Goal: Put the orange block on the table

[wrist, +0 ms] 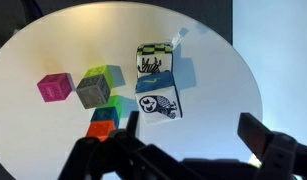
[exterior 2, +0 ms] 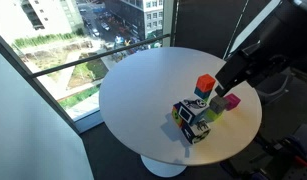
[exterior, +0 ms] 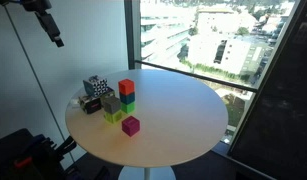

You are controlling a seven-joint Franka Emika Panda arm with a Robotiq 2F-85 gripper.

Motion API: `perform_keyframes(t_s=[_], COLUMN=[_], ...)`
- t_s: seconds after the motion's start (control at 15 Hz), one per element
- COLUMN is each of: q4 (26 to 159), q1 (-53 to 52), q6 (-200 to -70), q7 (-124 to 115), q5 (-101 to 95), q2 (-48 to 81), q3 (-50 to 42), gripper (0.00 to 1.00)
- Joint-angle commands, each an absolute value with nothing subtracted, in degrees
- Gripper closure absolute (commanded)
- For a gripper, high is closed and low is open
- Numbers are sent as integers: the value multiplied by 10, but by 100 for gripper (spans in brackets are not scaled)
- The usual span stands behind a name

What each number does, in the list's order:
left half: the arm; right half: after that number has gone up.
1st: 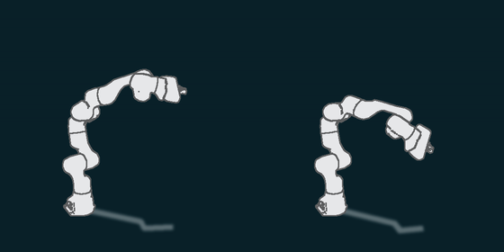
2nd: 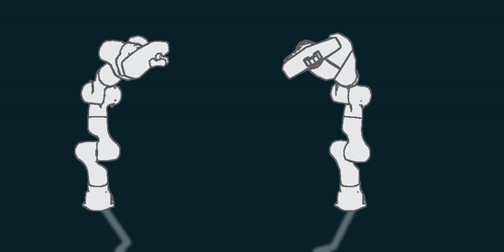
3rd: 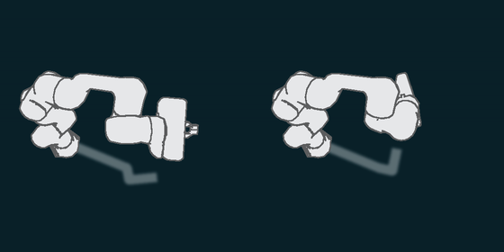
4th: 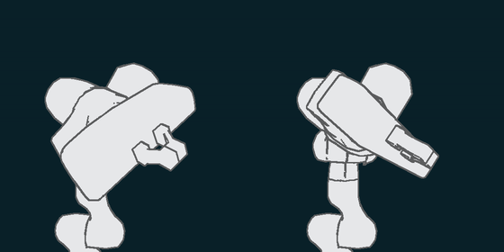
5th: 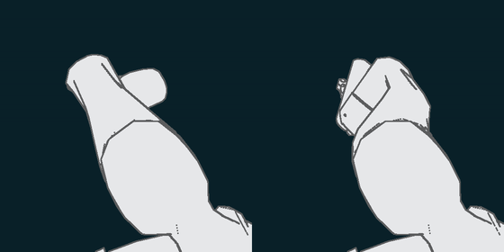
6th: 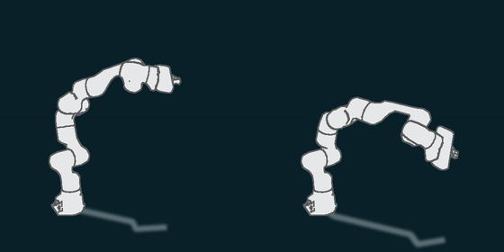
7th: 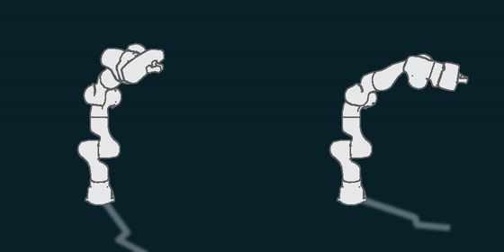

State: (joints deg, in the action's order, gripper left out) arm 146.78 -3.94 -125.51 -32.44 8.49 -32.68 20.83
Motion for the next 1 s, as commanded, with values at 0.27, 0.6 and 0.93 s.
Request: perform_keyframes(t_s=[0.27, 0.6, 0.93], q4=[1467, 1467, 1459], q1=[-50, -50, -45], q6=[-1254, -1254, -1257], q7=[-330, -330, -333], q5=[78, 78, 74], q2=[-325, -325, -317], q3=[199, 199, 199], gripper=[0, 0, 0])
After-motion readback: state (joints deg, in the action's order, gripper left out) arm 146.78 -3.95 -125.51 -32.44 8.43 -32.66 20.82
